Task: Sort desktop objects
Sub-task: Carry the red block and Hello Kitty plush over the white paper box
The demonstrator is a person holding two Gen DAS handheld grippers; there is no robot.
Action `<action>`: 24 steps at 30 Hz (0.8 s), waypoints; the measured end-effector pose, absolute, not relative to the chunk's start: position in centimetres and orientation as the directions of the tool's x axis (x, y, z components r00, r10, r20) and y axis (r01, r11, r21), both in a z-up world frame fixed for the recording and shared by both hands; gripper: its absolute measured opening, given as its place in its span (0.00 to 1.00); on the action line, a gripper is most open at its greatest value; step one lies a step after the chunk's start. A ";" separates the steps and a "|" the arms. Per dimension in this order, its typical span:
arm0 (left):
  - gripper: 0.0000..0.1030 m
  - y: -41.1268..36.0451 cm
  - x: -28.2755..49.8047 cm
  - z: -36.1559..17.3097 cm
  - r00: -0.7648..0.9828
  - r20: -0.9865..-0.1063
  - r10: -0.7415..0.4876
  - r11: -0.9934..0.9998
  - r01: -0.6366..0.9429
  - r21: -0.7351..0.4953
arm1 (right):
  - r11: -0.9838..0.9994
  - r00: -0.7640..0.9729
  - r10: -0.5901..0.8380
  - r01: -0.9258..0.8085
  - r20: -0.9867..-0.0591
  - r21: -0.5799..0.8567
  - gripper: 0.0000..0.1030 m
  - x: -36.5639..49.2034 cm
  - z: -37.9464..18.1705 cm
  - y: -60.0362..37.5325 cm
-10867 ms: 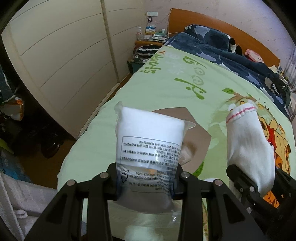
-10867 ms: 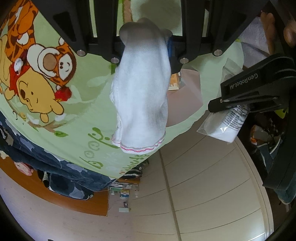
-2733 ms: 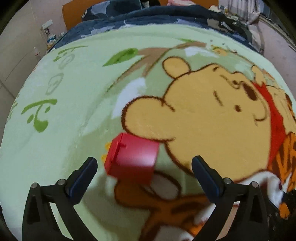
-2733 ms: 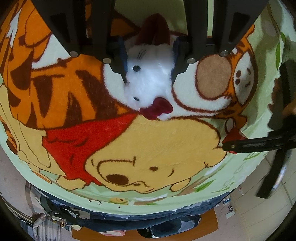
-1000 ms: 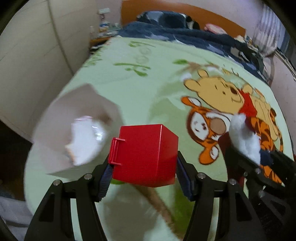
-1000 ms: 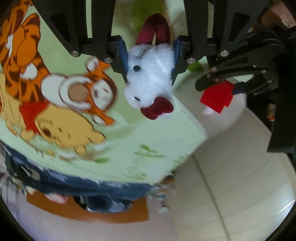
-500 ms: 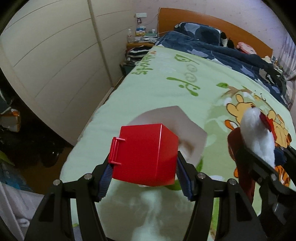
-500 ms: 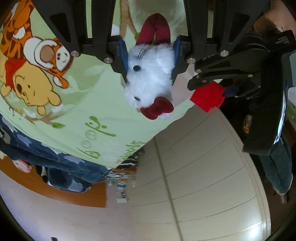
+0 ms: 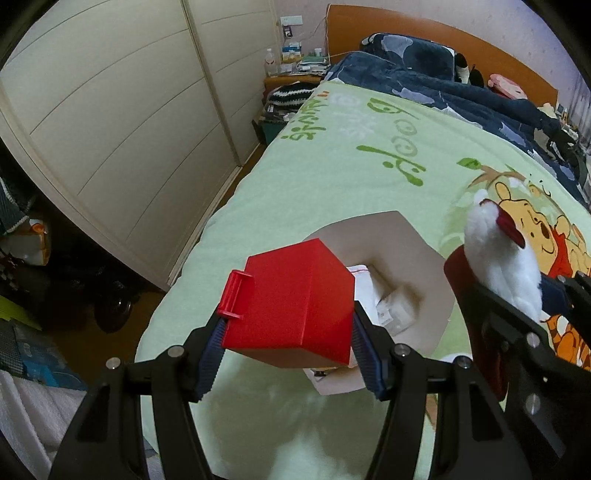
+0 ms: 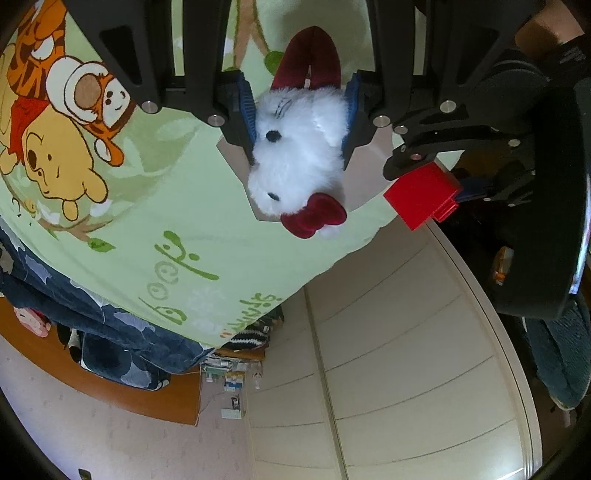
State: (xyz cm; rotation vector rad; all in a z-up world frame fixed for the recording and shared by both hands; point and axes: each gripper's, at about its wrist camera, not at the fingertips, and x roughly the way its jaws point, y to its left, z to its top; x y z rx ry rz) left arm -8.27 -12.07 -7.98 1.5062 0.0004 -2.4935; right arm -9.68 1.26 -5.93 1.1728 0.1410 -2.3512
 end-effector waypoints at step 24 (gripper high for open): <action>0.61 -13.4 -9.2 -11.0 -0.395 -0.910 -0.129 -0.987 0.139 0.080 | -0.855 -0.439 -0.354 0.511 -0.826 0.095 0.37 -11.9 -8.7 -1.0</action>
